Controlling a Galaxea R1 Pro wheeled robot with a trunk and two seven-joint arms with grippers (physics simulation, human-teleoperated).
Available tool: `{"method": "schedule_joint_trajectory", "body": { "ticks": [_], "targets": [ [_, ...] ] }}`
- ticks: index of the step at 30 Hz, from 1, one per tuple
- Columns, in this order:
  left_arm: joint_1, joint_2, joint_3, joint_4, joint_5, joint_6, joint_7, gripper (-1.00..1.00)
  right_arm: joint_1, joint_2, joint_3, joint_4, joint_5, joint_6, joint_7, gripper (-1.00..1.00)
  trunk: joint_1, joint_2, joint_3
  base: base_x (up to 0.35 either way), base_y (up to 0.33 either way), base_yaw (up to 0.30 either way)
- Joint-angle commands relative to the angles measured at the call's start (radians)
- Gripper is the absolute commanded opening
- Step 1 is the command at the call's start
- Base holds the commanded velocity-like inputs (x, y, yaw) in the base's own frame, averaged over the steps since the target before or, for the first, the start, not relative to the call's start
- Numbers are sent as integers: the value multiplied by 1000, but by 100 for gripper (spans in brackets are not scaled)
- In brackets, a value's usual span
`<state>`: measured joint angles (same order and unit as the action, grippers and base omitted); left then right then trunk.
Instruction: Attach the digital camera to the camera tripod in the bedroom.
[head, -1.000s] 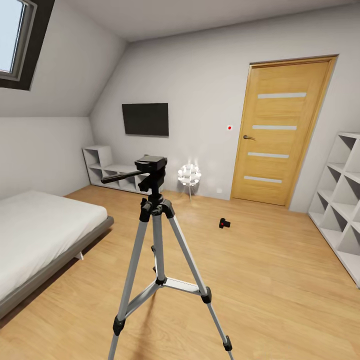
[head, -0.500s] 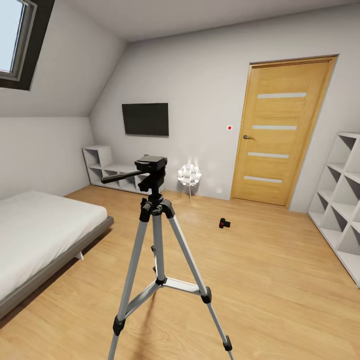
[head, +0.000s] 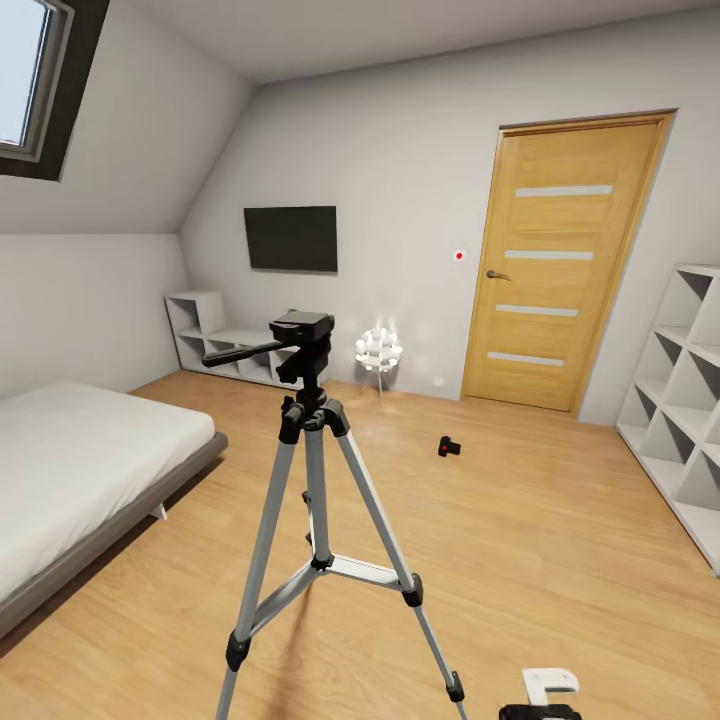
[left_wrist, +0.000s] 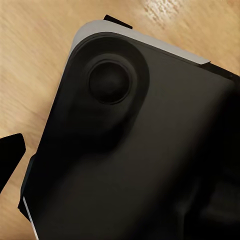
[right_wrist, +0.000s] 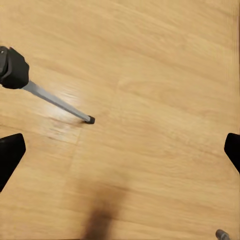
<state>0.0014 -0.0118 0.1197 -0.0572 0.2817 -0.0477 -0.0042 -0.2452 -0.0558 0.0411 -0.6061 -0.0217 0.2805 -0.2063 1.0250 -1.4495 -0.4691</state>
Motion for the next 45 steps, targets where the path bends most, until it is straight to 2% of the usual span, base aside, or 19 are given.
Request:
{"method": "schedule_joint_trajectory", "body": {
  "ticks": [1, 6, 7, 10, 12, 15, 17, 18, 25, 31, 39, 41, 42, 45],
  "targets": [
    [0, 0, 8, -1, 1, -1, 0, 100, -6, 1, 4, -8, -8, 12, -11, 100, 0, -1, -1, 0, 0, 0],
    [0, 0, 8, -1, 1, -1, 0, 100, -34, 8, 5, -36, -35, 40, -37, 100, 0, -1, -1, 0, 0, 0],
    [0, 0, 8, -1, 1, -1, 0, 100, -279, 9, 5, -46, -46, 74, -38, 100, 0, -1, -1, 0, 0, 0],
    [0, -1, 8, -1, 1, -1, 0, 100, -354, 9, 5, -47, -63, 78, -38, 100, 0, -1, -1, 0, 0, 0],
    [0, -1, 7, -1, 1, -1, 0, 100, -376, 9, 5, -54, -66, 79, -33, 100, 0, -1, -1, 0, 0, 0],
    [0, 0, 7, -1, 1, -1, 0, 100, -387, 8, 6, -65, -69, 79, -19, 100, 0, -1, -1, 0, 0, 0],
    [0, 0, 7, -1, 1, -1, 0, 100, -393, 7, 6, -78, -70, 79, 15, 100, 0, -1, -1, 0, 0, 0],
    [0, 0, 6, -1, 1, -1, 0, 100, -397, -1, 6, -103, -70, 79, 172, 100, 0, -1, -1, 0, 0, 0],
    [0, 0, 6, -1, 1, -1, 0, 100, -397, -6, 14, -174, -54, 76, 377, 100, 0, -1, -1, 0, 0, 0],
    [0, 0, 5, -1, 1, -1, 0, 100, -401, -5, 19, -250, -28, 74, 431, 100, 0, -1, -1, 0, 0, 0],
    [0, 0, 5, -1, 1, -1, 0, 100, -403, -5, 20, -281, -9, 66, 474, 100, 0, -1, -1, 0, 0, 0],
    [0, 0, 5, -1, 0, -1, 0, 100, -403, -5, 20, -285, -4, 65, 504, 100, 0, -1, -1, 0, 0, 0],
    [0, 0, 5, -1, -1, -1, 0, 100, -404, -6, 19, -287, 0, 64, 542, 100, 0, -1, -1, 0, 0, 0],
    [0, 0, 5, -1, -1, -1, 0, 100, -404, -7, 19, -288, 2, 64, 562, 100, 0, -1, -1, 0, 0, 0]
  ]
}}
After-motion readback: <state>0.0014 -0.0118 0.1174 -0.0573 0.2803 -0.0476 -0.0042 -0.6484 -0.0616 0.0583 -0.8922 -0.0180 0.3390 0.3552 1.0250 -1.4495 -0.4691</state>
